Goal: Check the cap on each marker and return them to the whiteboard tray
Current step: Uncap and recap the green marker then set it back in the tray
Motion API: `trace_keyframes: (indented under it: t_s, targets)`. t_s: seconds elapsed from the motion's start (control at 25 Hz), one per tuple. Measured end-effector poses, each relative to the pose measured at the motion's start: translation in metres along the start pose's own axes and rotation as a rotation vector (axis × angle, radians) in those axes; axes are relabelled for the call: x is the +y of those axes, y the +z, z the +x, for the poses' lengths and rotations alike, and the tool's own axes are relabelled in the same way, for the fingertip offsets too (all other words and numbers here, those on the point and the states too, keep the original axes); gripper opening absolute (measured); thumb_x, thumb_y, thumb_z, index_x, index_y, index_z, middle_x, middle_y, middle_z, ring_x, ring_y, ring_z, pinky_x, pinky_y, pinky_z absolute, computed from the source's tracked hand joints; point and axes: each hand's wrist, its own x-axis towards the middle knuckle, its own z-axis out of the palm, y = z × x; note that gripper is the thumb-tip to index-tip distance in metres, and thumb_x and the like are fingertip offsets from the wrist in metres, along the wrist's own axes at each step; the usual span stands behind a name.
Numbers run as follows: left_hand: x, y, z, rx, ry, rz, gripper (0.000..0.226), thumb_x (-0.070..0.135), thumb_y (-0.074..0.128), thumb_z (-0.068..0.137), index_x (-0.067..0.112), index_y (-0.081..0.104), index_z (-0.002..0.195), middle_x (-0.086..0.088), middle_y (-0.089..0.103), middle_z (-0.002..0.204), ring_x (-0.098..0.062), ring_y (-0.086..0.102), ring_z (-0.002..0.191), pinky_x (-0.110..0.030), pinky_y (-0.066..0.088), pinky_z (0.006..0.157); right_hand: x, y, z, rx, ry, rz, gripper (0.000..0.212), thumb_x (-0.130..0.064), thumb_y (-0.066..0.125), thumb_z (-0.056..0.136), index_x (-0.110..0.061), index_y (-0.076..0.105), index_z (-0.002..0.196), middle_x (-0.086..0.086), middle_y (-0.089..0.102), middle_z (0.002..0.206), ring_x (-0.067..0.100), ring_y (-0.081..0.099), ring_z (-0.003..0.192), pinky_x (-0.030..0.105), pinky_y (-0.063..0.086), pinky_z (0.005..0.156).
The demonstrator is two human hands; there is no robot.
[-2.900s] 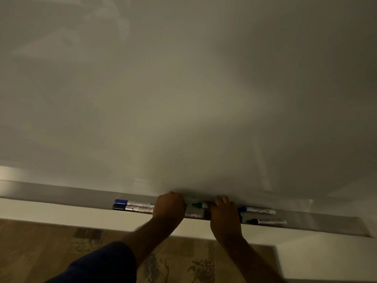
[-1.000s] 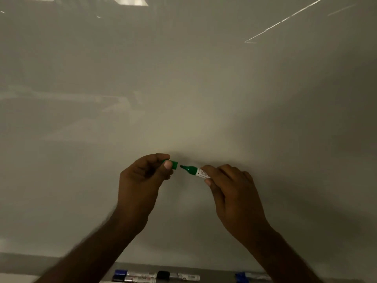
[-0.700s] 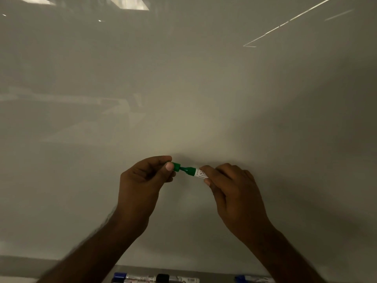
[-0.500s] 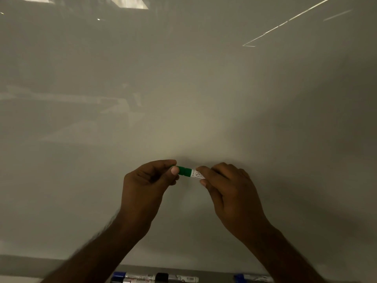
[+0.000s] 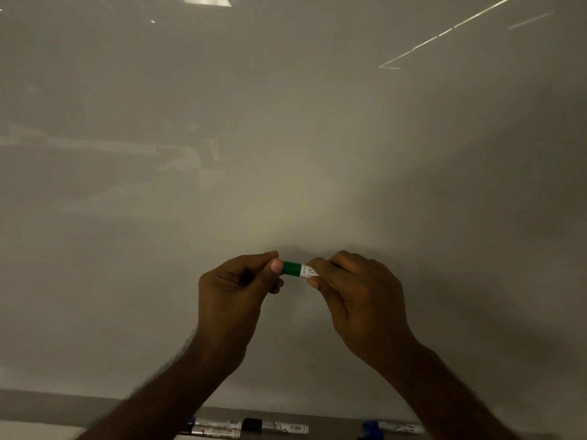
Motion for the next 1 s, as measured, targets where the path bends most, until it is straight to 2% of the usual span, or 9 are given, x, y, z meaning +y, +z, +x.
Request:
trace_keyframes:
  t_s: [0.16, 0.32, 0.44, 0.52, 0.64, 0.76, 0.84, 1.0]
  targets:
    - [-0.019, -0.016, -0.003, -0.09, -0.03, 0.149, 0.017, 0.026, 0.073, 0.068, 0.025, 0.075, 0.085, -0.002, 0.075, 0.074, -0.018, 0.069, 0.068, -0.02, 0.056, 0.066, 0.007, 0.018, -0.014, -0.127, 0.014, 0.054, 0.024, -0.029, 0.051, 0.092, -0.017, 0.065, 0.108, 0.001, 0.061, 0.08, 0.017, 0.051, 0.069, 0.034, 0.042, 0.057]
    - [-0.058, -0.037, -0.011, -0.136, -0.108, 0.386, 0.019, 0.015, 0.078, 0.072, 0.029, 0.074, 0.084, 0.006, 0.075, 0.075, -0.006, 0.069, 0.076, -0.013, 0.053, 0.07, 0.014, 0.053, -0.043, -0.264, 0.059, 0.168, 0.026, -0.02, 0.05, 0.092, -0.015, 0.061, 0.115, 0.003, 0.062, 0.092, 0.018, 0.052, 0.08, 0.035, 0.043, 0.067]
    - [-0.089, -0.054, -0.021, -0.231, -0.075, 0.633, 0.018, 0.017, 0.078, 0.074, 0.029, 0.074, 0.087, 0.016, 0.071, 0.081, 0.002, 0.065, 0.079, -0.006, 0.048, 0.07, 0.014, 0.083, -0.07, -0.354, 0.091, 0.196, 0.027, -0.013, 0.054, 0.09, -0.014, 0.06, 0.116, 0.005, 0.062, 0.097, 0.02, 0.053, 0.086, 0.037, 0.043, 0.072]
    - [-0.111, -0.064, -0.03, -0.283, -0.039, 0.747, 0.018, 0.018, 0.078, 0.075, 0.027, 0.074, 0.09, 0.016, 0.07, 0.081, 0.001, 0.064, 0.077, -0.005, 0.047, 0.069, 0.012, 0.104, -0.09, -0.409, 0.113, 0.198, 0.027, -0.012, 0.056, 0.089, -0.015, 0.061, 0.116, 0.006, 0.062, 0.099, 0.023, 0.054, 0.087, 0.038, 0.043, 0.072]
    - [-0.146, -0.078, -0.045, -0.343, -0.056, 0.853, 0.019, 0.017, 0.075, 0.077, 0.025, 0.074, 0.094, 0.01, 0.073, 0.085, -0.001, 0.064, 0.074, -0.008, 0.047, 0.067, 0.006, 0.134, -0.12, -0.468, 0.159, 0.189, 0.026, -0.012, 0.058, 0.089, -0.015, 0.063, 0.114, 0.005, 0.064, 0.098, 0.024, 0.056, 0.087, 0.037, 0.042, 0.072]
    - [-0.183, -0.086, -0.065, -0.436, -0.129, 0.953, 0.018, 0.02, 0.069, 0.083, 0.024, 0.071, 0.101, 0.006, 0.073, 0.097, -0.001, 0.061, 0.08, -0.013, 0.045, 0.075, -0.003, 0.161, -0.151, -0.548, 0.174, 0.102, 0.025, -0.011, 0.066, 0.083, -0.016, 0.065, 0.108, 0.004, 0.066, 0.092, 0.023, 0.06, 0.082, 0.037, 0.048, 0.07]
    - [-0.203, -0.088, -0.078, -0.485, -0.186, 1.005, 0.019, 0.021, 0.065, 0.086, 0.026, 0.069, 0.104, 0.006, 0.072, 0.103, -0.001, 0.058, 0.088, -0.016, 0.044, 0.081, -0.008, 0.176, -0.168, -0.604, 0.213, 0.046, 0.029, -0.012, 0.074, 0.075, -0.017, 0.068, 0.103, 0.001, 0.068, 0.089, 0.021, 0.062, 0.08, 0.035, 0.051, 0.07]
    - [-0.235, -0.088, -0.1, -0.588, -0.224, 1.105, 0.022, 0.018, 0.061, 0.086, 0.029, 0.064, 0.105, 0.006, 0.069, 0.103, -0.009, 0.062, 0.093, -0.029, 0.051, 0.09, -0.014, 0.204, -0.193, -0.686, 0.317, -0.037, 0.043, -0.014, 0.087, 0.055, -0.02, 0.072, 0.094, -0.004, 0.072, 0.085, 0.019, 0.066, 0.079, 0.033, 0.054, 0.073]
